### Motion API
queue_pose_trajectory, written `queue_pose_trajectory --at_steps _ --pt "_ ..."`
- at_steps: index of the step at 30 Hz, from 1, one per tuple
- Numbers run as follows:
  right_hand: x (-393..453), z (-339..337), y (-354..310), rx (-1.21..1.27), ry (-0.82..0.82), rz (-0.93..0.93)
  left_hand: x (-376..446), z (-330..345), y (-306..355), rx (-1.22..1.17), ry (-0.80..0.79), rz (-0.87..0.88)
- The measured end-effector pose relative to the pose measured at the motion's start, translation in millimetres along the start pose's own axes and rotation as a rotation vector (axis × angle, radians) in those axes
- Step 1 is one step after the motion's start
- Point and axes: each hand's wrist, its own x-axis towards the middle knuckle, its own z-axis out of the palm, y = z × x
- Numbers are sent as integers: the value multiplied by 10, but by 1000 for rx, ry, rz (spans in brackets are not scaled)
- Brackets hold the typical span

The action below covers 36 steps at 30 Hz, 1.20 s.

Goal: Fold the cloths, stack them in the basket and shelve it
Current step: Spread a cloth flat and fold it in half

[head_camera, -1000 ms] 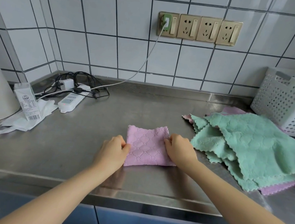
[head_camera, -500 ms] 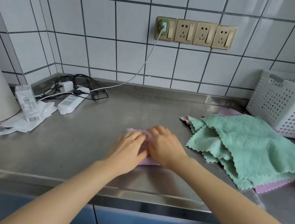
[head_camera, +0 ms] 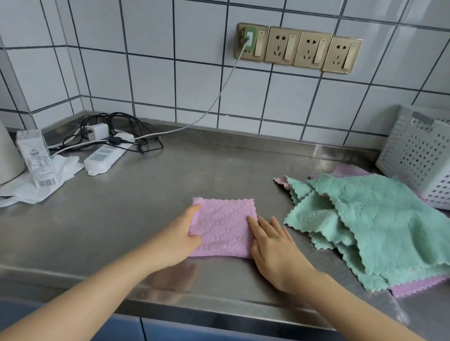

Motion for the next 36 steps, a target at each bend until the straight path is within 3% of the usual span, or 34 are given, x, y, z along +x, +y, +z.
queue_pose_trajectory --at_steps 4,6,9,13,18,23,26,30,36 --pt "12 50 20 9 -5 12 160 -49 135 -679 192 -221" --pt "17 27 13 69 15 27 246 -63 155 -937 199 -319" --pt "20 -46 -56 340 79 76 297 -76 136 -1013 165 -270" --pt "190 -71 -175 653 116 145 394 -271 48 -1074 122 -13" --pt "888 -188 -479 1115 132 169 800 -732 -280 -1112 237 117" --pt "1871 -169 -817 1026 248 182 1340 -1157 -815 -969 442 73" --pt "2260 -67 -973 949 246 167 1574 -1220 -1174 -584 552 -26" --pt "2443 149 -1054 793 209 140 1728 -1207 -1430 -252 531 -71" --pt "2310 74 -991 603 146 97 1785 -1132 -1453 249 561 12"
